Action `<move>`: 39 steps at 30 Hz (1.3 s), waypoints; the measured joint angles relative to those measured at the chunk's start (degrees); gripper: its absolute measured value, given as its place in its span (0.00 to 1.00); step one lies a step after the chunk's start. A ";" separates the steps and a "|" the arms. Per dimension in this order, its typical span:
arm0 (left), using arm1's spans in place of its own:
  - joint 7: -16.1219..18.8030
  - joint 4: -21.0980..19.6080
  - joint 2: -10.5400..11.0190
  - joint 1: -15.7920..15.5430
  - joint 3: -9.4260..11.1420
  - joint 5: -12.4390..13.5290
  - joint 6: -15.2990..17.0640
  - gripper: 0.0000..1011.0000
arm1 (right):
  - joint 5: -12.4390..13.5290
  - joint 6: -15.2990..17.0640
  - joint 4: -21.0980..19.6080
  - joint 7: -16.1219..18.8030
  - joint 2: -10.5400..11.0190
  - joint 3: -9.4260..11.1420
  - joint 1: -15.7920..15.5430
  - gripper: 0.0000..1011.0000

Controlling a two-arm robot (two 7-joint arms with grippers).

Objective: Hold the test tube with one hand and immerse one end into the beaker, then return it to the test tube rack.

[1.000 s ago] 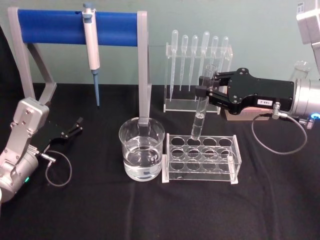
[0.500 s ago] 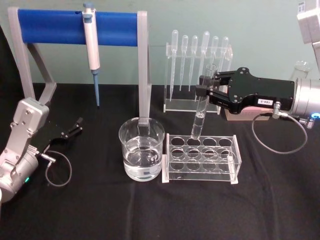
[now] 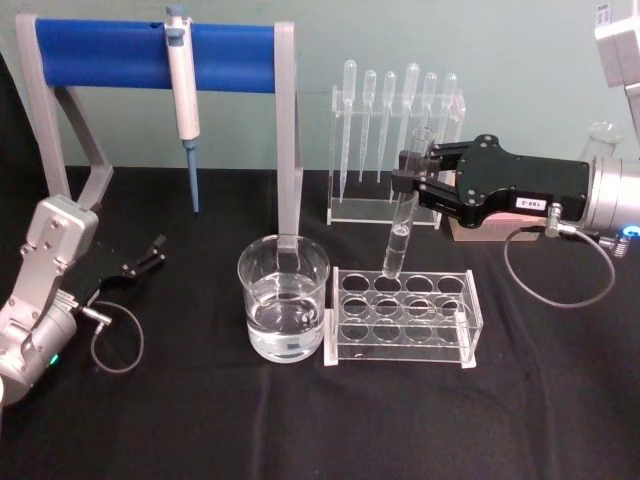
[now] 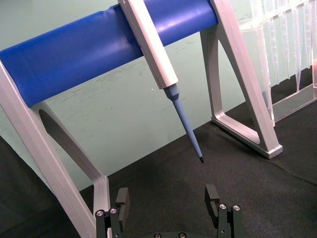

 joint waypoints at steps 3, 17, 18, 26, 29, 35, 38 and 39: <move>0.00 0.00 0.00 0.00 0.00 0.00 0.00 0.99 | -0.01 0.00 0.00 0.00 0.00 0.01 0.00 0.24; 0.00 0.00 0.00 0.00 0.00 0.00 0.00 0.99 | -0.01 0.00 0.00 0.04 0.00 0.01 0.00 0.24; 0.00 0.00 0.00 0.00 0.00 0.00 0.00 0.99 | -0.01 0.00 0.00 0.04 0.00 0.01 0.00 0.24; 0.00 0.00 0.00 0.00 0.00 0.00 0.00 0.99 | -0.01 0.00 0.00 0.06 0.00 0.01 0.00 0.24; 0.00 0.00 0.00 0.00 0.00 0.00 0.00 0.99 | -0.01 0.00 0.00 0.06 0.00 0.01 0.00 0.24; 0.00 0.00 0.00 0.00 0.00 0.00 0.00 0.99 | -0.01 0.00 0.00 0.06 0.00 0.01 0.00 0.24; 0.00 0.00 0.00 0.00 0.00 0.00 0.00 0.99 | -0.01 0.00 0.00 0.06 0.00 0.01 0.00 0.24; 0.00 0.00 0.00 0.00 0.00 0.00 0.00 0.99 | -0.01 0.00 0.00 0.06 0.00 0.01 0.00 0.24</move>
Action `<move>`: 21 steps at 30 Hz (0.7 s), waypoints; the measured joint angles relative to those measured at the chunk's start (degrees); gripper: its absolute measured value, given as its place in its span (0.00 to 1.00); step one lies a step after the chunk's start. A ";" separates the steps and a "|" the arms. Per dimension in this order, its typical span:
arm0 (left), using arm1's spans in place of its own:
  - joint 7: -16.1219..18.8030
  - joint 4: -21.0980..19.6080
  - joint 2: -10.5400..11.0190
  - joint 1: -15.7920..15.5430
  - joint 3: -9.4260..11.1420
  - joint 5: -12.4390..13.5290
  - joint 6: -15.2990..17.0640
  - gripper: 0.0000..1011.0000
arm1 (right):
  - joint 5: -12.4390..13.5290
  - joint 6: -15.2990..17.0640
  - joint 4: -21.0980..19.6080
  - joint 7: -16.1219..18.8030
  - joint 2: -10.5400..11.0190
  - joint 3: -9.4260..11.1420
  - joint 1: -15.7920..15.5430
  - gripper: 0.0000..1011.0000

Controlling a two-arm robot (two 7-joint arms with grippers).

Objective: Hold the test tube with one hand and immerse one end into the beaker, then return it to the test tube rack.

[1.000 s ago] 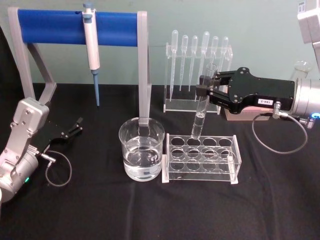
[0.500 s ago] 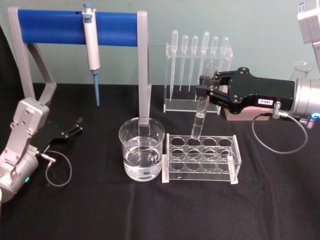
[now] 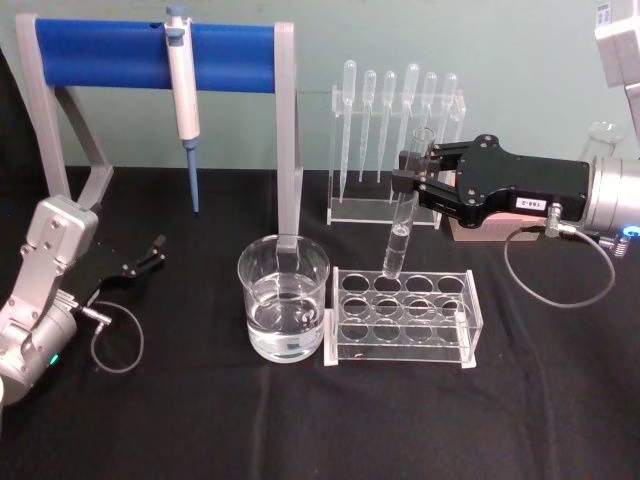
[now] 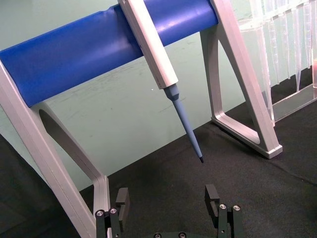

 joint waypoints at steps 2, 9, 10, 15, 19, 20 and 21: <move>0.00 0.00 0.00 0.00 0.00 0.00 0.00 0.99 | 0.00 0.00 0.00 0.00 0.00 0.00 0.00 0.24; 0.00 0.00 0.00 0.00 0.00 0.00 0.00 0.99 | 0.00 0.00 0.00 0.00 0.00 0.00 0.00 0.24; 0.00 0.00 0.00 0.00 0.00 0.00 0.00 0.99 | 0.00 0.00 0.00 0.00 0.00 0.00 0.00 0.24; 0.00 0.00 0.00 0.00 0.00 0.00 0.00 0.99 | 0.00 0.00 0.00 0.00 0.00 0.00 0.00 0.24; 0.00 0.00 0.00 0.00 0.00 0.00 0.00 0.99 | 0.00 0.00 0.00 0.00 0.00 0.00 0.00 0.24; 0.00 0.00 0.00 0.00 0.00 0.00 0.00 0.99 | 0.00 0.00 0.00 0.00 0.00 0.00 0.00 0.24; 0.00 0.00 0.00 0.00 0.00 0.00 -0.01 0.99 | 0.00 0.00 0.00 0.00 0.00 0.00 0.00 0.24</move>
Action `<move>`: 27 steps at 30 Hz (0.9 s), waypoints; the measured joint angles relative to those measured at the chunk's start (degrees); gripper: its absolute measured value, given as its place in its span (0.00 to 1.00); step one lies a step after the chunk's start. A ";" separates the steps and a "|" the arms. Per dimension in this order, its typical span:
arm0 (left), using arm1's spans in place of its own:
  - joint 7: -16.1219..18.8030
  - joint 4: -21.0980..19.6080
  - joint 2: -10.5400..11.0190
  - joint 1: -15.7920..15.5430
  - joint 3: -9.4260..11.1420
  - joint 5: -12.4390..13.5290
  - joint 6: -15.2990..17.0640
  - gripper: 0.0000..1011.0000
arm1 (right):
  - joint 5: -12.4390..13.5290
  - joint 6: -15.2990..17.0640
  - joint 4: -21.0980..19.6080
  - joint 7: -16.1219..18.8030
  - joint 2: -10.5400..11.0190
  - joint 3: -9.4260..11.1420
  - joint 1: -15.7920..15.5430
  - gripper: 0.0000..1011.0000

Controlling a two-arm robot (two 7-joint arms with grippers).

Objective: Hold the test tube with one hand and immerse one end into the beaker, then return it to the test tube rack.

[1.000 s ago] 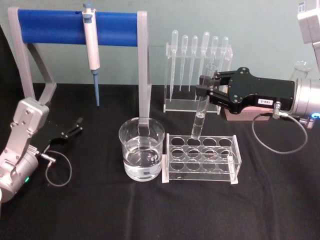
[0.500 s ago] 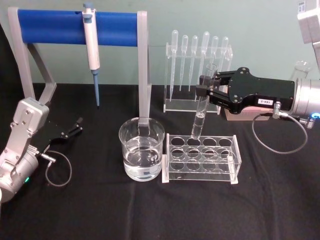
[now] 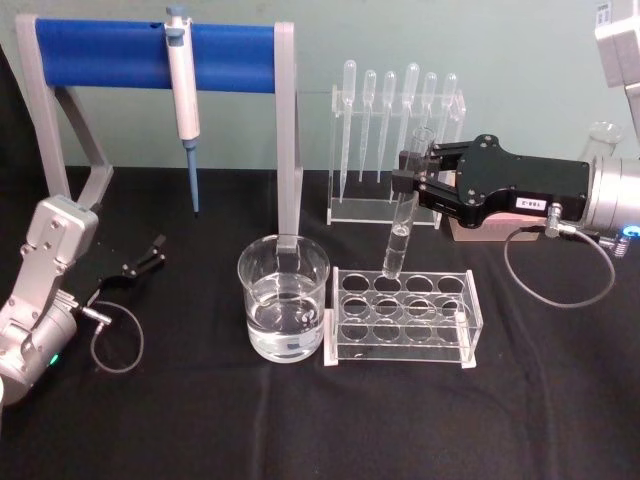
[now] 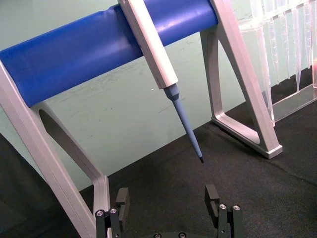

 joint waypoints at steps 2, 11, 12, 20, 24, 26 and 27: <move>0.00 0.00 0.00 0.00 0.00 0.00 0.00 0.99 | 0.00 0.00 0.00 0.00 0.00 0.00 0.00 0.24; 0.00 0.00 0.00 0.00 0.00 0.00 0.00 0.99 | 1.40 -1.06 0.16 0.64 -0.22 -0.17 2.39 0.24; 0.00 0.00 0.00 0.00 0.00 0.00 0.00 0.99 | 1.49 -1.05 0.07 0.72 -0.33 -0.28 2.68 0.24; 0.00 0.00 0.00 0.00 0.00 0.00 0.00 0.99 | 1.74 -0.20 0.35 0.99 -3.39 -2.82 6.52 0.24; 0.00 0.00 0.00 0.00 0.00 0.00 0.00 0.99 | 1.70 0.42 1.02 0.96 -5.29 -4.44 8.21 0.24; 0.00 0.00 0.00 0.00 0.00 0.00 0.00 0.99 | 1.65 0.67 1.46 0.88 -6.27 -5.33 8.97 0.24; 0.00 0.00 0.00 0.00 0.00 0.00 0.00 0.99 | 1.65 0.76 1.64 0.81 -6.55 -5.61 9.17 0.24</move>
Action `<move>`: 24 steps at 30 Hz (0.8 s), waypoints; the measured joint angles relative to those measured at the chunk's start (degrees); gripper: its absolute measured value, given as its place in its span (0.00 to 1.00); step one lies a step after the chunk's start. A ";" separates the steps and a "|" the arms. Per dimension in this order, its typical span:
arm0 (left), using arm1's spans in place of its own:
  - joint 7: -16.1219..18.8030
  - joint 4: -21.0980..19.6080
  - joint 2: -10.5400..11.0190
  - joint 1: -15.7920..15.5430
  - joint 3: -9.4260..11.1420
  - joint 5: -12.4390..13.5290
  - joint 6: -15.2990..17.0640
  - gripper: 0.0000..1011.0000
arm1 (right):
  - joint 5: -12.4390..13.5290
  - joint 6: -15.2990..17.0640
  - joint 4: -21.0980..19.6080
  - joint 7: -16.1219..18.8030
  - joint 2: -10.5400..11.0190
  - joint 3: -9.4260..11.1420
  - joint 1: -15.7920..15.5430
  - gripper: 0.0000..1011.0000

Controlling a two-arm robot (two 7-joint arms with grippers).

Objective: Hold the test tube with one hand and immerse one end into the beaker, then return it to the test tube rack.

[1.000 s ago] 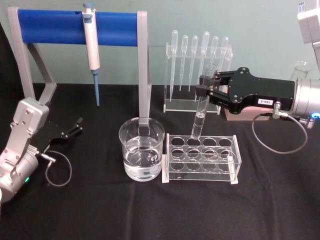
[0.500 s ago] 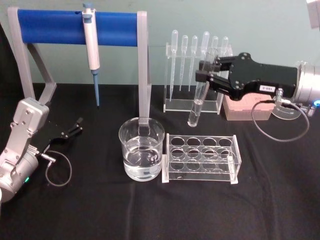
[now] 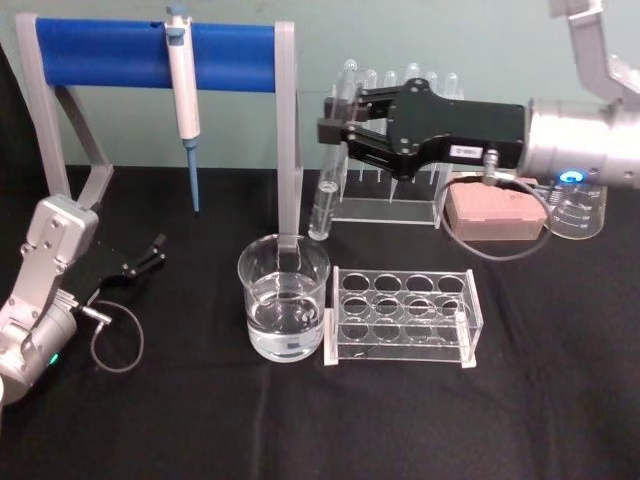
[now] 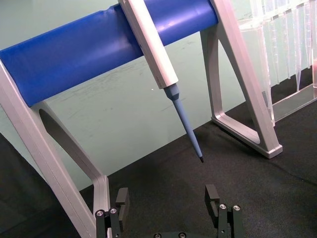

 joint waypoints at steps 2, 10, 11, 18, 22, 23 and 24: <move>0.00 0.00 0.00 0.00 0.00 0.00 0.00 0.99 | 0.08 0.24 0.47 -0.28 -0.69 -0.74 0.44 0.24; 0.00 0.00 0.00 0.00 0.00 0.00 0.00 0.99 | 0.54 0.51 1.27 -0.97 -1.57 -2.88 0.48 0.24; 0.00 0.00 0.00 0.00 0.00 0.00 0.00 0.99 | 0.54 0.51 1.27 -0.97 -1.57 -2.88 0.48 0.24; 0.00 0.00 0.00 0.00 0.00 0.00 0.00 0.99 | 0.45 -1.06 3.55 -1.30 -2.75 -4.23 -0.38 0.24; 0.00 0.00 0.00 0.00 0.00 0.00 0.00 0.99 | -0.16 -2.21 4.92 -1.72 -3.56 -4.71 -0.97 0.24; 0.00 0.00 0.00 0.00 0.00 0.00 0.00 0.99 | -0.34 -2.41 5.24 -1.79 -3.73 -4.81 -1.08 0.24; 0.00 0.00 0.00 0.00 0.00 0.00 0.00 0.99 | -0.69 -2.74 5.71 -1.96 -4.01 -4.99 -1.30 0.24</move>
